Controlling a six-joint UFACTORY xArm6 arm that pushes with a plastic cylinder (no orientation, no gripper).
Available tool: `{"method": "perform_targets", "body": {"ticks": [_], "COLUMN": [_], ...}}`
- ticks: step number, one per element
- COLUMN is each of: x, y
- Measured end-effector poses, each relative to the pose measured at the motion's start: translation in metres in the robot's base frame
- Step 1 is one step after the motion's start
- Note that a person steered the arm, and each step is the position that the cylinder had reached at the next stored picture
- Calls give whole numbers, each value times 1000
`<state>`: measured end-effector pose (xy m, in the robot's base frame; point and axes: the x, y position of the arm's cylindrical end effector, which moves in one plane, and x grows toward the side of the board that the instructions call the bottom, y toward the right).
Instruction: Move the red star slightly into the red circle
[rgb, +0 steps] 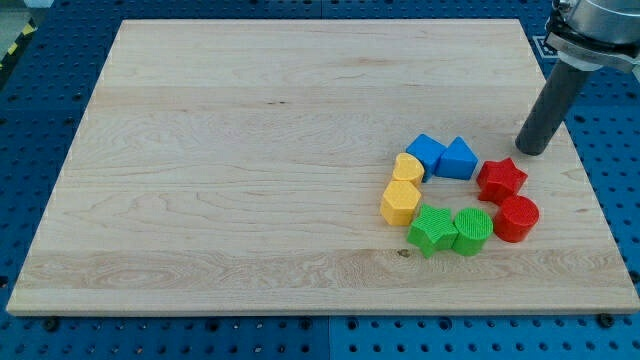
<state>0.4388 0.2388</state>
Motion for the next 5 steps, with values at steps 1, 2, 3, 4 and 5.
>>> {"method": "perform_targets", "body": {"ticks": [1,2,3,4,5], "x": [8,27,26,24,23], "y": [0,-10,-12,-25,-32]}}
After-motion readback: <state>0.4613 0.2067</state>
